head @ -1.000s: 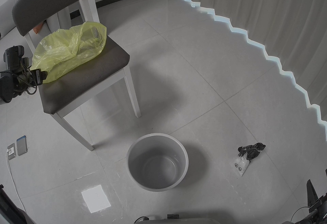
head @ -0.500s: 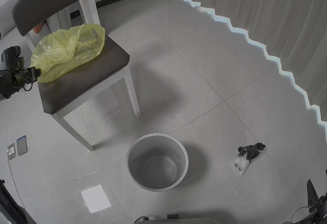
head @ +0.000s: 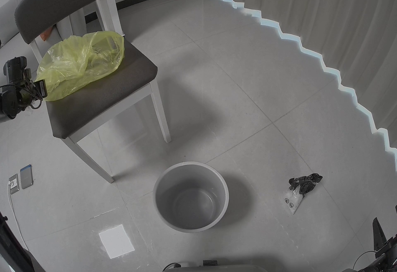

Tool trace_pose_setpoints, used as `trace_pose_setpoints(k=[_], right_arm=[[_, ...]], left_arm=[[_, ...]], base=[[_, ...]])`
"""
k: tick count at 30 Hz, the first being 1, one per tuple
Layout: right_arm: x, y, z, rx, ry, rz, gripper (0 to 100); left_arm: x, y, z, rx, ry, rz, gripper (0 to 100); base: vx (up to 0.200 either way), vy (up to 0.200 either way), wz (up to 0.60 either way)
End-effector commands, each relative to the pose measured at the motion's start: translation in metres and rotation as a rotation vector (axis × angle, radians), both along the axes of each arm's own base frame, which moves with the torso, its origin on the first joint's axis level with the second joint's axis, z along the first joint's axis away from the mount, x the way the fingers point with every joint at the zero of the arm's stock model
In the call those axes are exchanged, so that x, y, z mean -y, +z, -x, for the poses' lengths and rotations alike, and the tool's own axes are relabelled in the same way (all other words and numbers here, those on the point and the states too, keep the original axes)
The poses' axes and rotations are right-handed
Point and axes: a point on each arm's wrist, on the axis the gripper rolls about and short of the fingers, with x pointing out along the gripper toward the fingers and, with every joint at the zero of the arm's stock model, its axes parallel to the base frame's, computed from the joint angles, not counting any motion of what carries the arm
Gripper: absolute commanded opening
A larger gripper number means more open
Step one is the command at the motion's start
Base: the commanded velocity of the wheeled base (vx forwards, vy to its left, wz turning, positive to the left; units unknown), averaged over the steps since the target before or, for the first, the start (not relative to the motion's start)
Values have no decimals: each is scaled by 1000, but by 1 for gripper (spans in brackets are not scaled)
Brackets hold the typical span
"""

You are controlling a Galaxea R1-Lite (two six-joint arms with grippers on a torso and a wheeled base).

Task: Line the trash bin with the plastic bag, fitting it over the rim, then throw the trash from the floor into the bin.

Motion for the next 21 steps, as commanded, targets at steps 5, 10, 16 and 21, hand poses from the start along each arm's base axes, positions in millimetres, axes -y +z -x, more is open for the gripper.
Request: trace_pose_setpoints(k=[5, 10, 16, 21], right_arm=[[0, -5, 0, 0, -4, -1, 100], [-1, 20, 5, 155, 51, -29, 100], [-3, 75, -1, 178, 154, -51, 100], [-5, 125, -24, 150, 245, -43, 100]], left_arm=[[23, 46, 25, 142, -118, 51, 0], [67, 101, 76, 234, -300, 57, 0], [118, 149, 147, 291, -514, 62, 0], [145, 188, 219, 379, -662, 41, 0]], base=[[0, 0, 0], [0, 0, 0], [0, 0, 0], [0, 0, 0]])
